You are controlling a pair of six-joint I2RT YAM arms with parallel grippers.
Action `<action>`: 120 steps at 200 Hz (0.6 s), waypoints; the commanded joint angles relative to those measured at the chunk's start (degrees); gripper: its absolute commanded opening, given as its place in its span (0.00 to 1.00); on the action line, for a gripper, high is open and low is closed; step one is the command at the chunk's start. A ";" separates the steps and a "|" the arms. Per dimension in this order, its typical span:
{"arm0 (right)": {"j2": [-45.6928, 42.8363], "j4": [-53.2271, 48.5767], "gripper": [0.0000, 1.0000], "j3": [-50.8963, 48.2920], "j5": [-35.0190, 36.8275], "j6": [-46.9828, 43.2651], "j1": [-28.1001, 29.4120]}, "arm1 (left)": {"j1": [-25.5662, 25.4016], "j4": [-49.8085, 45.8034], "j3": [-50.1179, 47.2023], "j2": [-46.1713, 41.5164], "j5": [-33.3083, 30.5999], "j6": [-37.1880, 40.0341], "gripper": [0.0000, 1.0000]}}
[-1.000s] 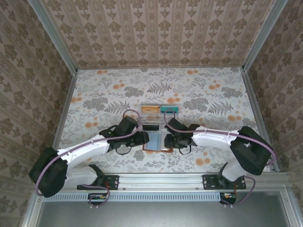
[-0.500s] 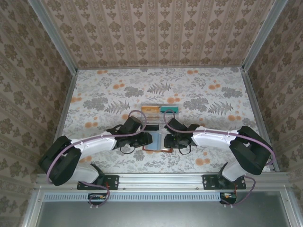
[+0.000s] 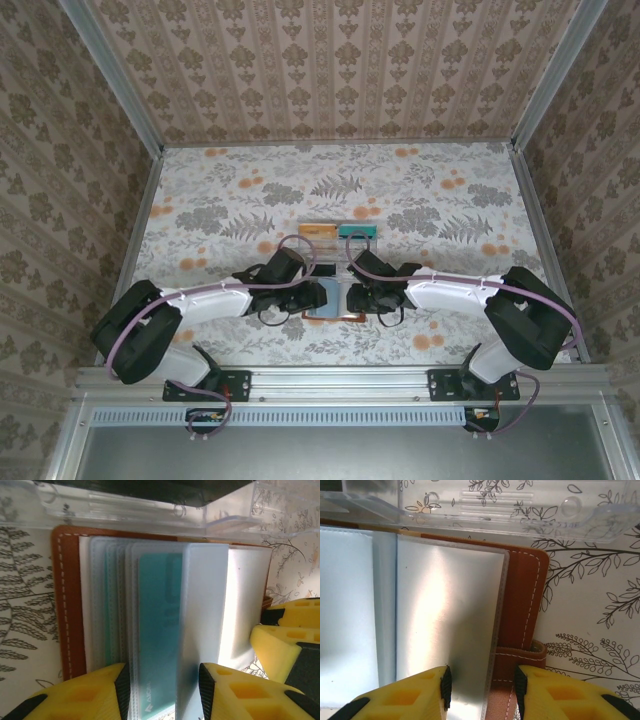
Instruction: Take the credit cards out of the card holder
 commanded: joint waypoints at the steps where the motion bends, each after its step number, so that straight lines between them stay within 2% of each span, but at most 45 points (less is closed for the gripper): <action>1: 0.52 -1.03 0.42 -1.41 1.16 -0.18 0.25 | -0.89 2.17 1.94 -0.20 1.94 -0.07 0.43; 21: 0.52 -1.00 0.42 -1.51 1.14 -0.09 0.22 | -0.91 1.58 2.10 -0.67 1.58 0.21 0.45; 47: 0.65 -0.84 0.43 -1.65 1.06 -0.05 0.19 | -1.03 2.01 2.03 -0.77 2.06 0.55 0.57; 68: 0.61 -0.79 0.43 -1.58 1.05 0.04 0.23 | -1.12 2.74 2.08 -0.52 3.02 0.76 0.74; 87: 0.60 -0.75 0.43 -1.72 1.07 0.17 0.21 | -1.32 2.48 2.44 -0.59 3.21 1.01 0.80; 103: 0.63 -0.79 0.43 -1.76 1.07 0.17 0.23 | -1.51 2.05 2.66 -0.77 3.09 1.35 0.91; 120: 0.47 -0.75 0.43 -1.85 1.12 0.26 0.19 | -1.64 1.45 2.90 -0.95 3.01 1.94 0.95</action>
